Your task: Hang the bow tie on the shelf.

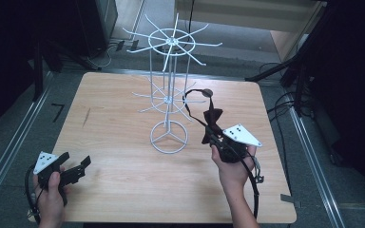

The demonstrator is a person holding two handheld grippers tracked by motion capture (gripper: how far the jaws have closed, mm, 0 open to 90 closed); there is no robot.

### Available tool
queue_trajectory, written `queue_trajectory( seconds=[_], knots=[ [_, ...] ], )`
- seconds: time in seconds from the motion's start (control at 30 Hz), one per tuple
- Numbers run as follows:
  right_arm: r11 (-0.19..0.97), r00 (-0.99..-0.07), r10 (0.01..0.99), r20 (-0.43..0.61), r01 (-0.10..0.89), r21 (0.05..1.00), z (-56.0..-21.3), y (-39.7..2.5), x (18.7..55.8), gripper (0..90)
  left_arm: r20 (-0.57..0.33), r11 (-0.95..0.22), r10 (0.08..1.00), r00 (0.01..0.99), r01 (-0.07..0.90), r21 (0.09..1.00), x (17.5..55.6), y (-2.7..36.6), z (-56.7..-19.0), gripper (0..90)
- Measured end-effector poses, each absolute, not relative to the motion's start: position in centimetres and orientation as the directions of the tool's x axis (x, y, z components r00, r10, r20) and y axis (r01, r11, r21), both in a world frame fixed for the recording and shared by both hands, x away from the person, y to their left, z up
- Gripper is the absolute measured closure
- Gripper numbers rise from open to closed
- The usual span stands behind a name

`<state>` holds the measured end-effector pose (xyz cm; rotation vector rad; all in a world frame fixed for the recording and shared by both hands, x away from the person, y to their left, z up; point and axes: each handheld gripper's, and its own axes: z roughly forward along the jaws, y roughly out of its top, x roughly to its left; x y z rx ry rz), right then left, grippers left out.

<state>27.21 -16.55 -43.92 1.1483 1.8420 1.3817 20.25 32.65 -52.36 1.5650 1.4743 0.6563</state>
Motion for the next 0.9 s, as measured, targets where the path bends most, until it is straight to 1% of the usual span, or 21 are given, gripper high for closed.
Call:
queue_trajectory(
  seconds=[0.4,0.57,0.9],
  knots=[
    [0.12,-0.498,0.865,0.055,0.313,0.942,-44.6,-15.1,27.5,74.1,-0.182,0.074,0.97,0.162,0.515,0.854,20.2,32.7,-52.4,14.5],
    [0.143,-0.508,0.861,0.038,0.311,0.94,-45.0,-14.5,27.6,74.0,-0.182,0.074,0.97,0.162,0.515,0.854,20.3,32.7,-52.4,14.5],
    [0.165,-0.521,0.852,0.043,0.346,0.924,-46.3,-13.4,28.1,74.0,-0.182,0.074,0.97,0.162,0.515,0.854,20.3,32.7,-52.4,14.5]
  ],
)
